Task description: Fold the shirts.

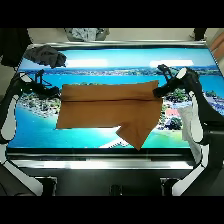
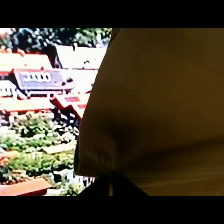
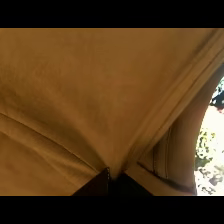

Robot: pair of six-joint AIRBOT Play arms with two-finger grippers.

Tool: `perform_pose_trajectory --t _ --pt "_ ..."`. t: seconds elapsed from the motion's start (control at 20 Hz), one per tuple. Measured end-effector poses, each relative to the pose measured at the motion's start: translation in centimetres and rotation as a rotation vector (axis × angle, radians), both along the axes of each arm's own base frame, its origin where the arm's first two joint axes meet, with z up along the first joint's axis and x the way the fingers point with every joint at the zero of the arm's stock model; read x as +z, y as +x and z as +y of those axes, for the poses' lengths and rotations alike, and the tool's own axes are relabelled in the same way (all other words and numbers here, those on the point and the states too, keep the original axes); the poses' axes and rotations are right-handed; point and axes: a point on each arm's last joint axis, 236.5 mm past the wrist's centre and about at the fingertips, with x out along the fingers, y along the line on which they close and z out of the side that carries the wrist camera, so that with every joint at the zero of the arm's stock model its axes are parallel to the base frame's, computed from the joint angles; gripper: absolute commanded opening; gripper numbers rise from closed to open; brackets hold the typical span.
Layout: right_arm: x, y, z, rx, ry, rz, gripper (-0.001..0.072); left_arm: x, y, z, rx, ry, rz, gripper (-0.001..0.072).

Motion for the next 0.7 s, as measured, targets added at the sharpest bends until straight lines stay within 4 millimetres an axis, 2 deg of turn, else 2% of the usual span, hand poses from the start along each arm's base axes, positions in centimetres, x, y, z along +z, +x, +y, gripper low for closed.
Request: perform_pose_trajectory --t 0.05,0.1,0.2,0.25,0.35,0.4,0.45,0.55,0.7 --pt "0.2 0.2 0.0 -0.015 0.006 -0.006 0.0524 0.0 -0.2 -0.1 -0.003 -0.007 0.01 0.0434" --pt "0.6 0.4 0.1 -0.024 0.015 -0.014 0.0561 0.2 -0.4 -0.4 -0.004 -0.023 0.019 0.0462" --pt "3.4 1.1 0.0 -0.044 0.032 -0.066 0.0567 1.6 -0.8 -0.2 -0.002 -0.046 0.021 0.0465" --pt "5.1 1.2 -0.4 -0.052 0.037 -0.089 0.0567 2.6 -1.0 0.4 0.005 -0.052 0.018 0.0507" --pt "8.3 0.5 -2.7 -0.083 0.034 -0.112 0.0559 4.6 -2.2 2.2 0.03 -0.054 0.037 0.0522" --pt "9.4 -0.6 -3.8 -0.093 0.034 -0.094 0.0559 5.1 -3.4 3.2 0.044 -0.049 0.069 0.0521" --pt "9.7 -2.3 -5.1 -0.098 0.029 -0.044 0.0559 5.2 -5.1 4.1 0.053 -0.038 0.116 0.0521" --pt "9.3 -5.9 -6.2 -0.068 0.027 0.075 0.0559 4.4 -9.1 4.8 0.07 -0.031 0.226 0.0519" --pt "8.2 -9.8 -6.1 -0.024 0.052 0.209 0.0559 1.5 -15.0 3.4 0.081 -0.056 0.341 0.051"
